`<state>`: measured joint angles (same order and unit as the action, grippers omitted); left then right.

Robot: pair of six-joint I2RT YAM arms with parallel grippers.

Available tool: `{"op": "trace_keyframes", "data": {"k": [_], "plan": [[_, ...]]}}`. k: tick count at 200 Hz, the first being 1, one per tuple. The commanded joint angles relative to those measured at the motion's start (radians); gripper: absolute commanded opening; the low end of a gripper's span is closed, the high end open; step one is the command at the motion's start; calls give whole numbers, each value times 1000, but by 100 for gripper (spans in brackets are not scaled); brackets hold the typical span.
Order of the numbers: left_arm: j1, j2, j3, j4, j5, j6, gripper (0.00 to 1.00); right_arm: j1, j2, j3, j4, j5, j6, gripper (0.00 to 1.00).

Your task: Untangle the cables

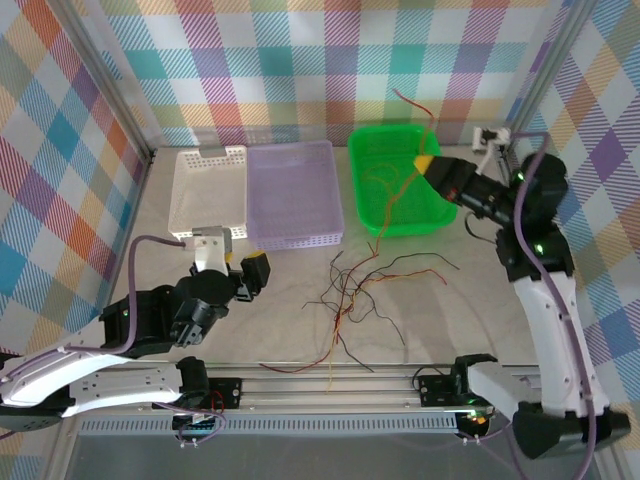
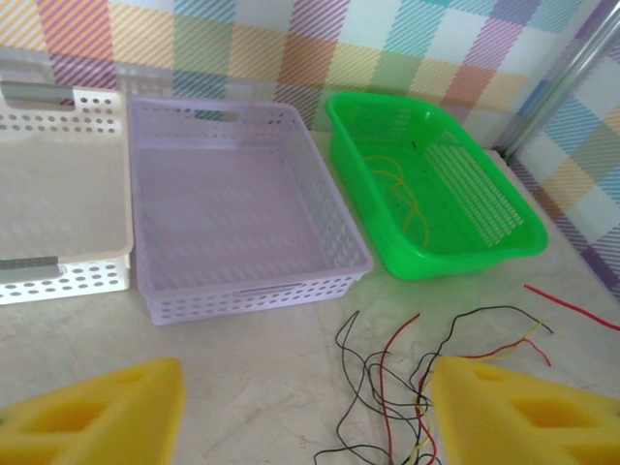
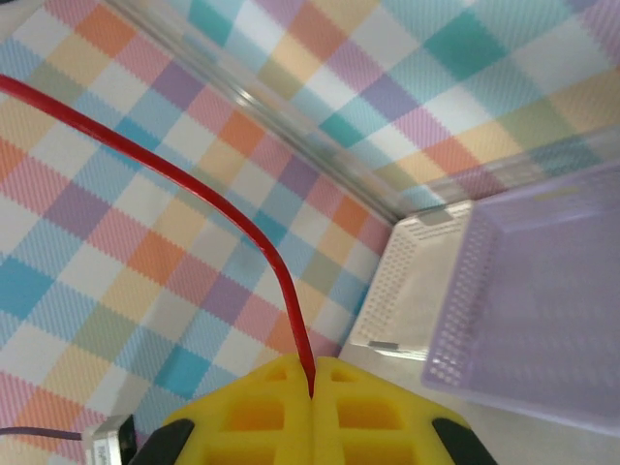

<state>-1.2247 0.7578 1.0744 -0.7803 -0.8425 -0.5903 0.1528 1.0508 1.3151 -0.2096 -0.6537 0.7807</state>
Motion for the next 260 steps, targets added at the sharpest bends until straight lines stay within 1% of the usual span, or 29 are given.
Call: {"op": "trace_keyframes", "data": {"k": [1,35,41,65,82,115,136,161,185,196,217,228,245,260], "plan": [[13,-15,-23,-46,-33,20,80,116,141,114,12,101,-121,0],[29,-13,-29,-123,-85,73,98,206,397,286,48,163,-176,0],[35,-7,-30,-135,-97,87,100,220,439,322,53,167,-189,0],[72,21,-38,-167,-113,159,100,262,633,464,44,195,-231,0],[105,28,-64,-172,-112,194,100,277,745,527,46,213,-248,0],[153,-49,-155,-102,-138,218,100,321,946,618,51,273,-314,0],[172,-95,-163,-77,-132,235,100,353,1041,640,40,335,-362,0],[185,-122,-179,-89,-134,242,100,384,1104,587,77,411,-376,0],[188,-130,-188,-93,-130,242,100,410,1184,599,14,500,-397,0],[189,-125,-190,-90,-124,247,100,416,1214,601,3,499,-399,0],[196,-98,-192,-85,-104,253,100,433,1261,635,-48,548,-405,0],[203,-79,-189,-85,-88,254,100,439,1308,701,-128,577,-402,0],[214,-58,-188,-81,-70,259,100,439,1392,853,-283,607,-396,0],[226,-55,-188,-77,-53,262,100,439,1437,937,-369,642,-378,0]]}}
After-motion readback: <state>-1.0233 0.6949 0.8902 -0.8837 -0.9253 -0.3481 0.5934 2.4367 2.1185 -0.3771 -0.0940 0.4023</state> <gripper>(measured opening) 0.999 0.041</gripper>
